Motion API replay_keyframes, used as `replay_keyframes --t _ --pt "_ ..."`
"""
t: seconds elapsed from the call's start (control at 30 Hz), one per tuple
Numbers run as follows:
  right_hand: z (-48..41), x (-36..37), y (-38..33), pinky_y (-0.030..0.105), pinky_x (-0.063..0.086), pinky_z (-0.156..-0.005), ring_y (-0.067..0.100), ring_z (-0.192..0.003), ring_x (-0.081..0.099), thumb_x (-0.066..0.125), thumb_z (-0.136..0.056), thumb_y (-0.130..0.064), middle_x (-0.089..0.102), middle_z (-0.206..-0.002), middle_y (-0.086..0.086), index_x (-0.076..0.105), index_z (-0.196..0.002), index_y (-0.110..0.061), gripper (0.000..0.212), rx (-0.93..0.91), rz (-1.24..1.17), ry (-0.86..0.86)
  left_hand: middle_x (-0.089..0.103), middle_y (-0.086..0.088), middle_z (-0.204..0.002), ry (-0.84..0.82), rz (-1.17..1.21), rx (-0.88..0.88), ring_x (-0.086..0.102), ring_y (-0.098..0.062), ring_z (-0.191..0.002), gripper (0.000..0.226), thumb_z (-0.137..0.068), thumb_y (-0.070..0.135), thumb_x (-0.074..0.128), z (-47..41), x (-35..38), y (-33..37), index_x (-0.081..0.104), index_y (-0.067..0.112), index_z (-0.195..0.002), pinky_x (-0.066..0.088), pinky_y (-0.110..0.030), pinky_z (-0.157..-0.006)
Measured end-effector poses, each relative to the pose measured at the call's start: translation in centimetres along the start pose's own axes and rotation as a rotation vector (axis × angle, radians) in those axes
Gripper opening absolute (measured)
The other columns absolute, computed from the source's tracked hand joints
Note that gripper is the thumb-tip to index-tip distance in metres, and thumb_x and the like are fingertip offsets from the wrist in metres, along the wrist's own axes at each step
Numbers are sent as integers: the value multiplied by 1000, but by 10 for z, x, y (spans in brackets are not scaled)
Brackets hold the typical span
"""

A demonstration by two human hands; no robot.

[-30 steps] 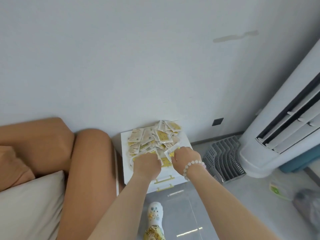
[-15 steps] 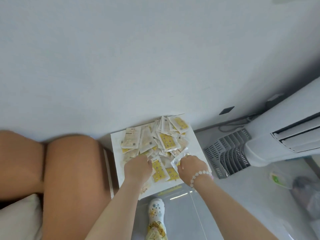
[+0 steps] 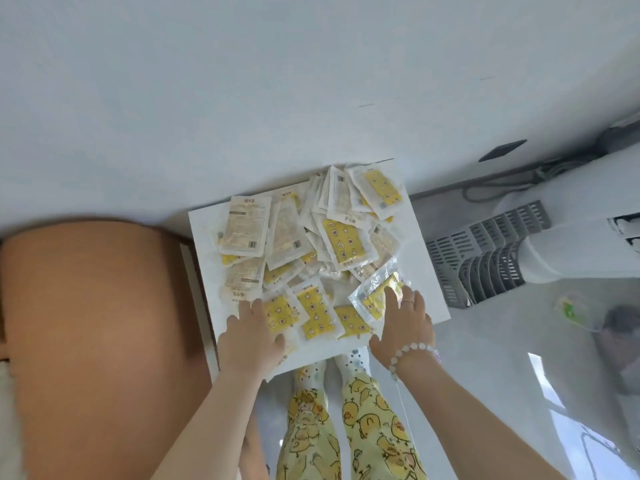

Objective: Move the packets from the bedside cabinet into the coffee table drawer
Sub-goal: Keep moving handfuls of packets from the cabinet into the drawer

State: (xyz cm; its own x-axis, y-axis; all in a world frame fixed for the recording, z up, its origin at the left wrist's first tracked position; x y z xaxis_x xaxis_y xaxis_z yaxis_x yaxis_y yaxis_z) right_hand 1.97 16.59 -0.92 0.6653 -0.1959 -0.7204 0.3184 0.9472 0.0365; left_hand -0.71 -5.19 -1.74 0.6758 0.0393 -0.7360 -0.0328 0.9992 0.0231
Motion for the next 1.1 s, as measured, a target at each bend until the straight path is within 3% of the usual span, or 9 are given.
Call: replay_keyframes --t 0.13,0.27,0.43,0.5,0.57,0.63,0.7,0.93,1.1 --pt "-40 33 -12 44 8 -119 39 -143 -16 65 -80 -51 -25 -153 18 -25 -146 -18 116 20 65 -40 2 -7 -157 -64 -78 -31 32 -28 -135 104 -79 64 55 -23 35 -8 -4 15 -150 43 -34 -101" --pt "-58 62 -18 39 19 -117 37 -144 -12 74 -65 -60 -30 -152 16 -44 -132 -20 141 17 -63 -80 -19 -12 -155 -101 -66 -48 33 -30 -134 133 -62 74 65 -32 59 -3 -16 13 -149 40 -35 -105" --pt "-47 81 -17 34 29 -112 35 -144 -15 67 -66 -69 -33 -150 17 -51 -122 -23 138 -16 -128 -48 -22 -13 -154 -55 20 -42 16 -40 -140 146 -52 71 74 -27 86 0 -18 13 -149 40 -41 -106" --pt "-37 90 -20 37 37 -107 38 -145 2 70 -60 -71 -15 -155 23 -43 -134 -23 143 -39 -99 19 -11 -16 -155 -33 -9 -23 21 -45 -136 149 -45 71 77 -25 94 2 -7 9 -151 42 -44 -104" --pt "-32 100 -19 41 53 -85 42 -134 36 80 -37 -70 25 -149 29 -16 -149 -20 156 -67 -89 85 7 -22 -153 -7 -51 -17 36 -51 -126 152 -33 70 81 -25 102 1 8 4 -149 47 -48 -97" --pt "-31 116 -19 39 57 -67 43 -122 50 87 -25 -60 44 -139 28 -7 -151 -19 162 -113 -63 120 15 -25 -152 -19 -81 -9 41 -52 -122 152 -31 70 81 -26 106 1 13 1 -147 47 -50 -96" --pt "-31 124 -18 38 56 -62 43 -119 45 92 -27 -47 44 -138 27 -7 -151 -20 161 -158 21 145 14 -23 -154 -12 -108 -10 39 -49 -127 147 -39 71 78 -23 105 2 10 2 -150 48 -45 -97" --pt "-50 124 -10 36 50 -56 35 -88 47 85 -43 -19 63 -108 24 34 -132 -13 103 -261 288 342 51 -27 -128 -29 -142 11 64 -46 -96 134 -19 57 90 -13 113 2 42 -4 -128 58 -42 -53" --pt "-47 130 -2 36 51 -47 36 -93 42 86 -38 -7 64 -108 25 40 -128 -13 101 -279 170 404 56 -24 -129 -85 -119 -15 64 -48 -95 123 -25 48 93 -11 116 -1 53 -2 -130 58 -36 -49"
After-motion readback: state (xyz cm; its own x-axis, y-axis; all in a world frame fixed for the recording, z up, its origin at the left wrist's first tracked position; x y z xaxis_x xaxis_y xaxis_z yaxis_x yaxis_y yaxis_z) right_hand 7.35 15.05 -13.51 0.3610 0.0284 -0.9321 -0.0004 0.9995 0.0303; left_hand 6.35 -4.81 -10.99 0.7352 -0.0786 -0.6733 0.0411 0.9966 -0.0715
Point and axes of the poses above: each hand's wrist, its own z-axis away from the middle knuckle, its own x-axis out of the palm, y = z × x, the point moved 3 cm from there along -z, towards the middle knuckle
